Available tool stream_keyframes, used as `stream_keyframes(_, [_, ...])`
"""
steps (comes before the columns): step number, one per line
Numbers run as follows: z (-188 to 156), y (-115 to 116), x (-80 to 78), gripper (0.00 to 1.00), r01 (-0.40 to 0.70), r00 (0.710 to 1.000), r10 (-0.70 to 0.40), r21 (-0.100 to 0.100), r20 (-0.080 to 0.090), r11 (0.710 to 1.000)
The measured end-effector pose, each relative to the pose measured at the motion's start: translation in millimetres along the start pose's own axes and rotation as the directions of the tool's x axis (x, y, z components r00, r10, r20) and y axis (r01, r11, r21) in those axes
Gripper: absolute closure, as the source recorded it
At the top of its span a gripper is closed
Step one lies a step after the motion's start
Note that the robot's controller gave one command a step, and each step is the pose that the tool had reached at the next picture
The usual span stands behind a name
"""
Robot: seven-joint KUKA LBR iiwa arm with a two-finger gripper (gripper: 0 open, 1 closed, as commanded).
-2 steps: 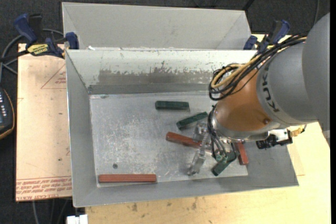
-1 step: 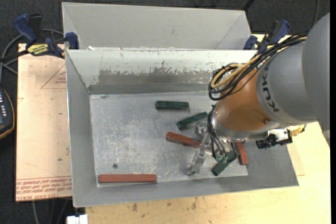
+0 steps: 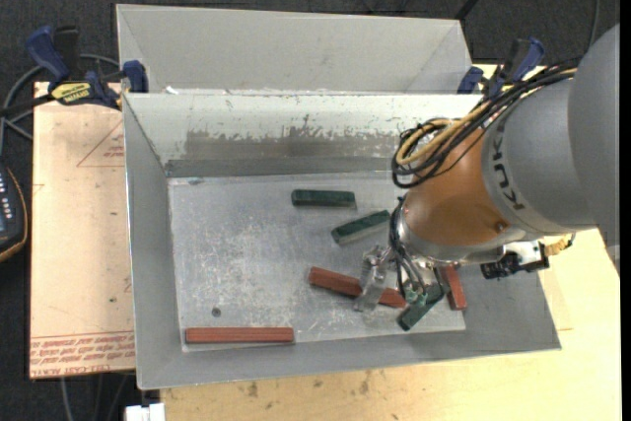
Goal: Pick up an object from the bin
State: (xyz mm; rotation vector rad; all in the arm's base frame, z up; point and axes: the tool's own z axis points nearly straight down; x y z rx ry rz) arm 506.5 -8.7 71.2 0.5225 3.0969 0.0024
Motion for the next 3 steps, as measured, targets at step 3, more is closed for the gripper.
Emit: stream_keyframes(3, [-99.9,2.4,-2.8,1.00,0.006,1.000,-0.006,0.000,0.003,1.000])
